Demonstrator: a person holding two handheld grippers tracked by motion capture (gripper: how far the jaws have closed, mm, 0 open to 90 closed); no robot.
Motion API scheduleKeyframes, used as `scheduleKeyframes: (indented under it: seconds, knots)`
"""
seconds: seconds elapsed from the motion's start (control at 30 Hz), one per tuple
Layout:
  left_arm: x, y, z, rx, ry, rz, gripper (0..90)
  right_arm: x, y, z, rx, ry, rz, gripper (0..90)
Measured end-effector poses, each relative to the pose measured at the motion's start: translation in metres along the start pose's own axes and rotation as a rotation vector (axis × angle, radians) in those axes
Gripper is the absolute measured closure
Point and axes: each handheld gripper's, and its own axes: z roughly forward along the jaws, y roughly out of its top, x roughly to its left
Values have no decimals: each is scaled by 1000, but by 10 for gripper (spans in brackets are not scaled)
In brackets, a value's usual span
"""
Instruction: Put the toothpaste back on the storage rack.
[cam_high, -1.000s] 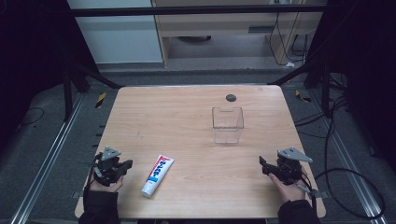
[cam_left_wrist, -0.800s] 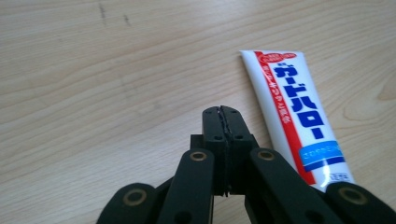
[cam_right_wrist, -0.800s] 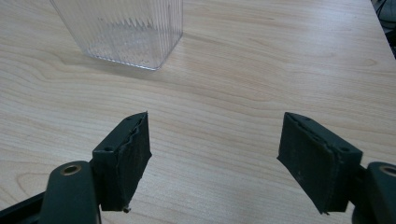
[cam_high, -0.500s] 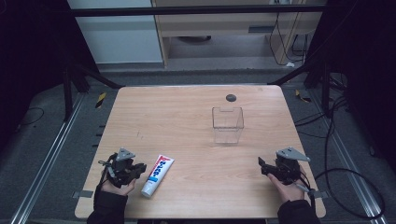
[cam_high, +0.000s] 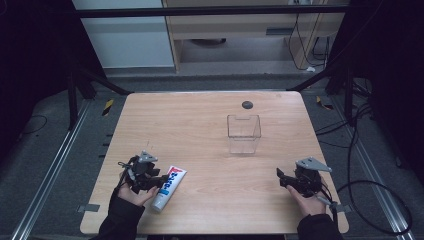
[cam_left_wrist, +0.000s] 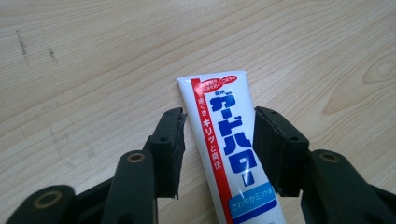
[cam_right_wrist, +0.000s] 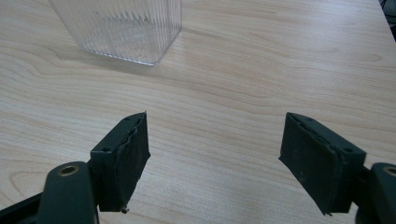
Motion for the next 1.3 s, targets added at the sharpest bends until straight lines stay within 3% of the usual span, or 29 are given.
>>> scheduleKeyframes:
  seconds: [0.2,0.33,0.63,1.0,1.3]
  knots:
    - [0,6,2,22,-5,-2,458,0,0,1,5,5,2,232]
    - [-1,10,9,67,-11,-1,403,0,1,2,3,8,7,230]
    - [-3,23,19,102,-15,5,375,-1,0,3,15,18,9,223]
    - [-2,30,33,180,-28,-3,351,-1,1,6,24,24,11,216]
    - [-5,30,45,216,-38,5,353,0,1,6,27,24,7,214]
